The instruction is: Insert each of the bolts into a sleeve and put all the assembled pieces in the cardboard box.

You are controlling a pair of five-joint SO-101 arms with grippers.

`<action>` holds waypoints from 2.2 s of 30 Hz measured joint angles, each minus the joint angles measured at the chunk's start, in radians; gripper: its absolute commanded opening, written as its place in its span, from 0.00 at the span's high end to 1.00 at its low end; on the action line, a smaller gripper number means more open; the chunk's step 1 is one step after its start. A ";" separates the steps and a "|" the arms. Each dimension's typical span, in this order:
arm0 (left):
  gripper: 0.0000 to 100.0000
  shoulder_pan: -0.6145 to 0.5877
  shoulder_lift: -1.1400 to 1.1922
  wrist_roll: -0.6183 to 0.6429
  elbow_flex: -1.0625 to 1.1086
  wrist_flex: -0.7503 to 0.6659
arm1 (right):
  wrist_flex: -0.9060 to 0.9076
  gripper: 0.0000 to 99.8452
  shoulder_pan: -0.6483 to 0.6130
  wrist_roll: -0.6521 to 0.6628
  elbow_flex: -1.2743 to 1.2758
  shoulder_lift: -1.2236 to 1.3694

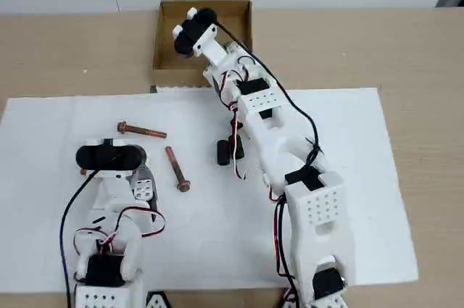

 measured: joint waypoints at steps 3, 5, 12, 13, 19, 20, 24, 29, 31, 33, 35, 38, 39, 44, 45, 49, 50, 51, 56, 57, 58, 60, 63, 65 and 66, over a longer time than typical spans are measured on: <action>0.99 0.000 0.000 0.000 0.000 0.000 | 0.000 0.90 -0.005 0.000 0.000 0.000; 0.99 0.000 0.000 0.000 0.000 0.000 | 0.000 0.90 -0.005 0.002 0.000 0.000; 0.99 0.000 0.000 0.000 0.000 0.000 | 0.064 0.90 -0.005 0.002 0.000 -0.048; 0.99 0.000 0.000 0.000 0.000 0.000 | 0.095 0.90 -0.005 0.002 0.000 -0.068; 0.99 0.000 0.000 0.000 0.000 0.000 | 0.327 0.90 -0.002 0.002 0.000 -0.213; 0.99 0.000 0.000 0.000 0.000 0.000 | 0.368 0.90 0.000 0.002 0.000 -0.242; 0.99 0.000 0.000 0.000 0.000 0.000 | 0.528 0.90 0.003 -0.063 0.000 -0.331; 0.99 0.000 0.000 0.000 0.000 0.000 | 0.710 0.90 0.008 -0.117 0.000 -0.407; 0.99 0.000 0.000 0.000 0.000 0.000 | 0.789 0.90 0.008 -0.120 0.000 -0.423; 0.99 0.000 0.000 0.000 0.000 0.000 | 0.865 0.90 0.008 -0.120 0.000 -0.430; 0.99 0.000 0.000 0.000 0.000 0.000 | 0.937 0.90 0.009 -0.121 0.000 -0.430; 0.99 0.000 0.000 0.000 0.000 0.000 | 1.028 0.90 0.023 -0.121 0.000 -0.430; 0.99 0.000 0.000 0.000 0.000 0.000 | 1.051 0.90 0.026 -0.121 0.000 -0.430; 0.99 0.000 0.000 0.000 0.000 0.000 | 1.123 0.90 0.054 -0.046 0.000 -0.430; 0.99 0.000 0.000 0.000 0.000 0.000 | 1.131 0.90 0.057 -0.017 0.000 -0.430; 0.99 0.000 0.000 0.000 0.000 0.000 | 1.160 0.90 0.068 0.078 -0.005 -0.405; 0.99 0.000 0.000 0.000 0.000 0.000 | 1.168 0.90 0.068 0.100 -0.005 -0.385; 0.99 0.000 0.000 0.000 0.000 0.000 | 1.174 0.90 0.066 0.118 -0.005 -0.365; 0.99 0.000 0.000 0.000 0.000 0.000 | 1.175 0.84 0.068 0.158 -0.005 -0.302; 0.99 0.000 0.000 0.000 0.000 0.000 | 1.175 0.84 0.066 0.164 -0.005 -0.292; 0.99 0.000 0.000 0.000 0.000 0.000 | 1.175 0.83 0.066 0.172 -0.005 -0.281; 0.99 0.000 0.000 0.000 0.000 0.000 | 1.175 0.83 0.066 0.186 -0.005 -0.258; 0.99 0.000 0.000 0.000 0.000 0.000 | 1.168 0.83 0.074 0.193 -0.005 -0.233; 0.99 0.000 0.000 0.000 0.000 0.000 | 1.149 0.83 0.084 0.193 -0.005 -0.216; 0.99 0.000 0.000 0.000 0.000 0.000 | 1.138 0.83 0.092 0.193 -0.005 -0.207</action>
